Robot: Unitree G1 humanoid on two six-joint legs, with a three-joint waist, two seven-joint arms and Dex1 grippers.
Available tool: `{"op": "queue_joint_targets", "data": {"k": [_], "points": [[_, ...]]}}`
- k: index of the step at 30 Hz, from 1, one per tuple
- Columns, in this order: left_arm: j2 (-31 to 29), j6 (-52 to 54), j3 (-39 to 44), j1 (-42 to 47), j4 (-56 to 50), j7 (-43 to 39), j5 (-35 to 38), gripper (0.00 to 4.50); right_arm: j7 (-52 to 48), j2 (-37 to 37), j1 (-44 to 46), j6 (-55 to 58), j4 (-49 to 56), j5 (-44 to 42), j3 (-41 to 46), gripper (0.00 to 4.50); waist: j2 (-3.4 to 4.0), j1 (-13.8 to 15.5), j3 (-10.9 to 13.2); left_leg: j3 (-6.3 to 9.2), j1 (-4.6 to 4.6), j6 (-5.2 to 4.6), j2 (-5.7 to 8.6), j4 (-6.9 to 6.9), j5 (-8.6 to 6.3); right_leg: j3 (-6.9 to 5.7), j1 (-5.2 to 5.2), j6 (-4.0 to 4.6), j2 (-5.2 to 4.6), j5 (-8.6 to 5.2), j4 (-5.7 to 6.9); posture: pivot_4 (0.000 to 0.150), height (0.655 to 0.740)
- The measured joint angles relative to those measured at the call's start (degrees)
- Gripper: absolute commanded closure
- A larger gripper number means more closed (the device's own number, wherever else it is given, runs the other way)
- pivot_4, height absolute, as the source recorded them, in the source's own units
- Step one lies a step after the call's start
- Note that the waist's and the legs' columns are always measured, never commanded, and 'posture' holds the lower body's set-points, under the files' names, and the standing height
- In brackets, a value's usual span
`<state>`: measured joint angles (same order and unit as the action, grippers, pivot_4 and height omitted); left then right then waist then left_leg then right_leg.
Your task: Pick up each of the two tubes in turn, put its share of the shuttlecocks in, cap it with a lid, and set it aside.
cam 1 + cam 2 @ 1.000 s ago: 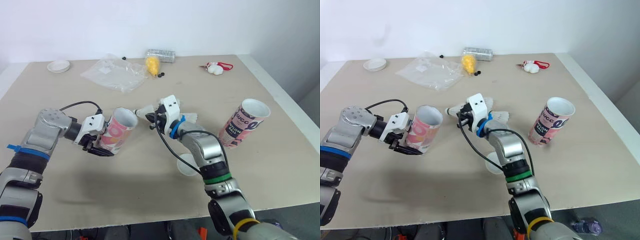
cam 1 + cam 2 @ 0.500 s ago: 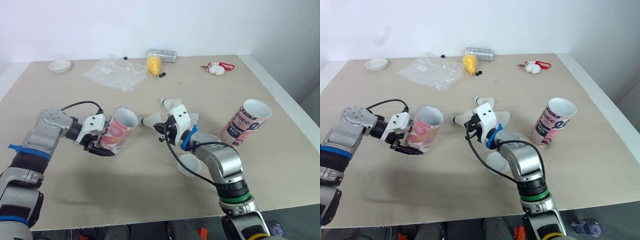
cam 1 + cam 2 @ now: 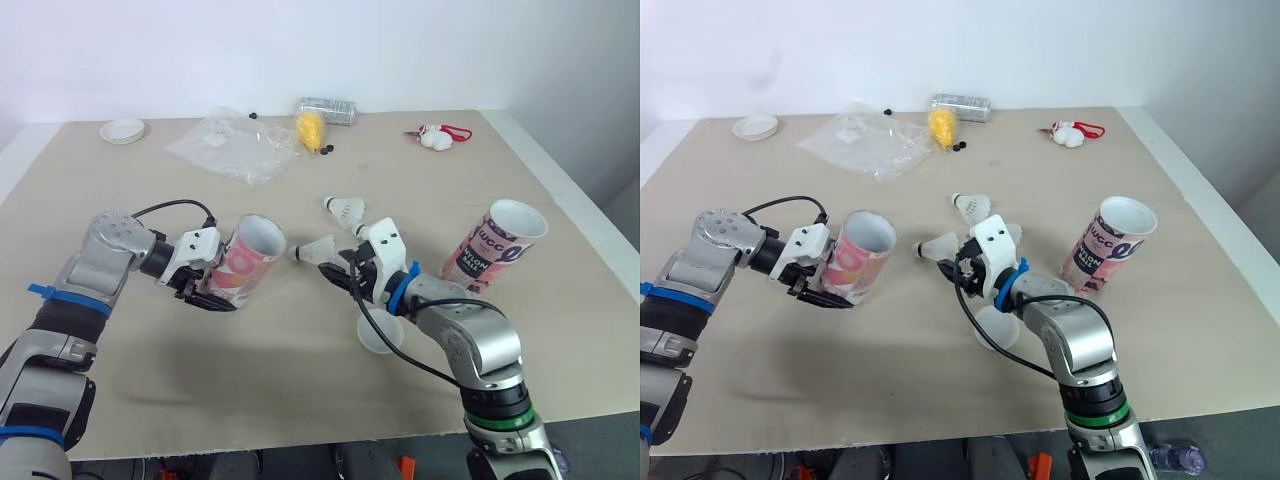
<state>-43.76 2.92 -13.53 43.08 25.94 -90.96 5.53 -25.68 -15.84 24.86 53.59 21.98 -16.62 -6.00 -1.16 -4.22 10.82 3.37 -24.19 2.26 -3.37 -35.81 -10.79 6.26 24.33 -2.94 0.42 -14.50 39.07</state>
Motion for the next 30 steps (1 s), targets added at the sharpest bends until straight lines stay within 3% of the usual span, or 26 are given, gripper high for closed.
{"op": "queue_joint_targets", "data": {"k": [12,16,18,19,30], "points": [[0.08,-0.13,0.0,0.27,0.44,-0.35,-0.14,1.45,-0.7,2.87,3.99,-5.81,-9.18,0.76,-3.6,1.97,0.0,-0.09,0.0,-0.01,0.0,0.0,0.0,-0.01,0.0,0.0,0.0,-0.01,-0.01,0.0,0.0,0.15,0.74],[0.07,-0.1,0.0,0.27,0.43,-0.23,-0.16,1.45,-1.04,4.23,5.21,-6.52,-11.11,0.79,-4.82,3.02,0.0,-0.09,0.0,0.01,0.0,0.0,0.0,-0.01,0.0,-0.01,0.0,0.0,0.0,0.01,0.0,0.15,0.74],[0.07,-0.09,0.0,0.27,0.4,-0.16,-0.15,1.45,-1.35,4.59,5.21,-6.61,-11.63,0.77,-5.13,4.07,0.0,-0.09,0.0,0.0,-0.01,0.0,0.0,-0.02,0.0,-0.01,0.0,-0.01,-0.01,0.01,0.0,0.15,0.74],[0.08,-0.09,0.0,0.26,0.4,-0.11,-0.15,1.45,-1.38,4.55,5.21,-6.62,-11.66,0.78,-5.13,4.27,0.0,-0.09,0.0,0.0,-0.01,0.0,0.0,-0.02,0.0,-0.01,0.0,-0.01,-0.01,0.01,0.0,0.15,0.74],[2.14,-0.98,-0.41,2.2,2.41,0.4,-1.08,1.45,-4.26,-0.63,4.85,-7.8,-7.25,0.19,-4.57,4.41,0.01,0.05,0.01,0.01,-0.04,0.0,0.02,-0.03,0.0,-0.01,0.0,-0.02,-0.01,0.01,0.0,0.15,0.74]]}}
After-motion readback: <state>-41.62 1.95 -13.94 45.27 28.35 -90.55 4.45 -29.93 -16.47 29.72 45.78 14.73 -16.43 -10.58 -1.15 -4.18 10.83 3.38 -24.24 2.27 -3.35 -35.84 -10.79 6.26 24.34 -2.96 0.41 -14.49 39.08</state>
